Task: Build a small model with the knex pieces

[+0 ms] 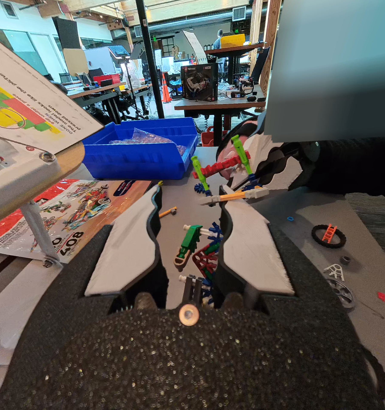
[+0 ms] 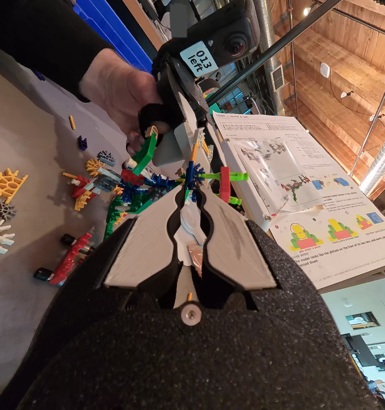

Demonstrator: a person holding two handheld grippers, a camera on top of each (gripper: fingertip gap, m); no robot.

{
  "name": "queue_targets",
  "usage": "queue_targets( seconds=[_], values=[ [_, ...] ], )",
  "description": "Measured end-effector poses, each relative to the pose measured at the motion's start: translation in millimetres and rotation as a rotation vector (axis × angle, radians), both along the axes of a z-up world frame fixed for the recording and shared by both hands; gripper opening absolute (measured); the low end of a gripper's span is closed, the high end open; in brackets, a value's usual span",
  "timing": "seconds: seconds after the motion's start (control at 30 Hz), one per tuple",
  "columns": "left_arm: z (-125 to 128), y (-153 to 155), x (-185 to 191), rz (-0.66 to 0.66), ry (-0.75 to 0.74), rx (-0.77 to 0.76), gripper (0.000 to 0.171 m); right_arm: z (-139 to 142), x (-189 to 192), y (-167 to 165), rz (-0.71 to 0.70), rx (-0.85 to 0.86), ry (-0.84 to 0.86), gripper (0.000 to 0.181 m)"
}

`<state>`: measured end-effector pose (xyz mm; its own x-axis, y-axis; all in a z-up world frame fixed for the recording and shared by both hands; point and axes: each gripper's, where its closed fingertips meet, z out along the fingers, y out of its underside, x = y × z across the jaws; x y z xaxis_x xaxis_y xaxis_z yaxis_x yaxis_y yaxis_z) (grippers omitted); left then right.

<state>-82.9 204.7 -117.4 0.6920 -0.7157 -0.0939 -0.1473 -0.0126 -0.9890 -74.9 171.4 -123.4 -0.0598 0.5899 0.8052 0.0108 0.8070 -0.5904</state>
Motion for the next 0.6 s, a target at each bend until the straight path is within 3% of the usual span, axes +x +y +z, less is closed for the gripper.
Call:
queue_targets(
  seconds=[0.4, 0.6],
  values=[
    [-1.6, -6.9, -1.7, -0.1, -0.101, -0.021, 0.049, -1.7, -4.2, -11.5, 0.027, -0.018, 0.026, 0.015],
    [-0.9, -9.8, -3.2, -0.12, -0.122, 0.002, 0.053, -0.7, -5.3, -16.0, -0.019, 0.12, 0.06, 0.013]
  ],
)
